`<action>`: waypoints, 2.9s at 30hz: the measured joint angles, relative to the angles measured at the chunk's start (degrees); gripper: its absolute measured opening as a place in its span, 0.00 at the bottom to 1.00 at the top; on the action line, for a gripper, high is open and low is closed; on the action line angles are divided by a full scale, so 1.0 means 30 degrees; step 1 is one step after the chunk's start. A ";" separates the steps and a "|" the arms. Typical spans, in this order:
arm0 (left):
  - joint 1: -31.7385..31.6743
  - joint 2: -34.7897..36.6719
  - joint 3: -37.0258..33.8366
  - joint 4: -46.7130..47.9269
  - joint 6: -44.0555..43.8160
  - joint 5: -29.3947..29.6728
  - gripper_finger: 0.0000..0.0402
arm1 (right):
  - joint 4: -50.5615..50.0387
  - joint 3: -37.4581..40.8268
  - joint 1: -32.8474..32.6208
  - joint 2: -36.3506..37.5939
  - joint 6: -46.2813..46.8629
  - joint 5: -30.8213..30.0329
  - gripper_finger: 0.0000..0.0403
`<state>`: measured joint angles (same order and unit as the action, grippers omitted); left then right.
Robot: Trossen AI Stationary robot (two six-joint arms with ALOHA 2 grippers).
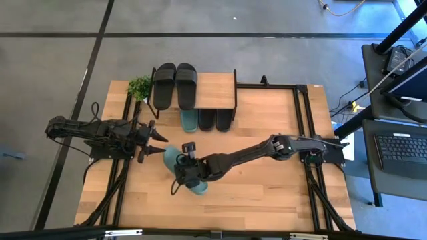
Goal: Pick and place slides into the shelf
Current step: Put the blue slipper under the shelf
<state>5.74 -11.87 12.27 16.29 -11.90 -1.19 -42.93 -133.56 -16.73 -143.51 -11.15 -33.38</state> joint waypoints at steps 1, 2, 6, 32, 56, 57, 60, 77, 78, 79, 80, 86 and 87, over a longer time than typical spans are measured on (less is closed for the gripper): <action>0.0000 -0.0002 0.0000 0.0072 0.0000 0.0000 0.51 | 0.0021 0.0002 0.0043 -0.0070 0.0056 -0.0064 0.03; 0.0000 -0.0002 0.0000 0.0101 0.0000 0.0000 0.51 | -0.0032 0.0007 0.0087 -0.0140 0.0039 -0.0075 0.03; 0.0000 0.0002 0.0000 0.0268 0.0000 0.0000 0.51 | -0.0085 0.0007 0.0181 -0.0612 -0.0344 -0.0231 0.03; -0.0007 0.0005 0.0000 0.0644 0.0000 0.0058 0.51 | -0.0009 0.0022 0.0451 -0.1063 0.0615 0.1694 0.28; 0.0156 -0.0002 0.0022 -0.4292 -0.0998 -0.3926 0.51 | -1.0796 -0.0401 -0.1483 0.3954 0.6025 0.1599 0.57; 0.0226 -0.0002 0.0022 -0.4877 -0.0998 -0.3974 0.51 | -1.1516 -0.0401 -0.1514 0.4303 0.6275 0.1541 0.56; 0.0435 -0.0002 0.0029 -0.6053 -0.0998 -0.3978 0.51 | -1.2694 -0.0396 -0.1574 0.5111 0.6502 0.1428 0.54; 0.0850 -0.0002 0.0029 -0.6518 -0.0992 -0.3996 0.51 | -0.8610 0.1513 -0.0752 0.6922 0.3801 0.2040 0.47; 0.0847 -0.0002 0.0029 -0.6511 -0.0991 -0.3993 0.51 | -0.7426 0.2165 -0.0568 0.6922 0.3258 0.2632 0.47; 0.0851 -0.0002 0.0029 -0.6512 -0.0991 -0.3993 0.51 | -0.6262 0.2867 -0.0383 0.6923 0.2698 0.3394 0.47; 0.0852 -0.0002 0.0029 -0.6518 -0.0998 -0.3993 0.51 | -0.5532 0.3567 -0.0205 0.7025 0.2263 0.4226 0.47; 0.0845 -0.0002 0.0029 -0.6454 -0.1011 -0.4036 0.51 | -0.1212 0.9934 0.0648 1.0329 0.2026 0.5371 0.47; 0.0848 -0.0002 0.0029 -0.6438 -0.1013 -0.4036 0.51 | 0.0109 1.1454 0.0775 1.1306 0.1941 0.5416 0.47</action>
<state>8.28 -11.88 12.36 -3.03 -14.94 -13.30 -42.60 -99.19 -14.40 -109.59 -5.32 -17.13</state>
